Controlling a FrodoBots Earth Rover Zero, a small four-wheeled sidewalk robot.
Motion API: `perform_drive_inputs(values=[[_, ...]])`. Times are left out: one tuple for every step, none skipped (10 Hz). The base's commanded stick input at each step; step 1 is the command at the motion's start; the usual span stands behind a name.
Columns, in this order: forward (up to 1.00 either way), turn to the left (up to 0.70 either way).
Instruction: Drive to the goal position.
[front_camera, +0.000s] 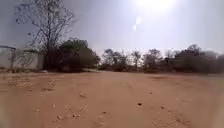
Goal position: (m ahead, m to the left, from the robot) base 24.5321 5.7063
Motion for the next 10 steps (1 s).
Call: perform_drive_inputs(values=[[1.0, 0.02], [1.0, 0.02], [1.0, 0.02], [1.0, 0.02], [1.0, 0.02], [1.0, 0.02], [1.0, 0.02], [1.0, 0.02], [1.0, 0.02], [1.0, 0.02]])
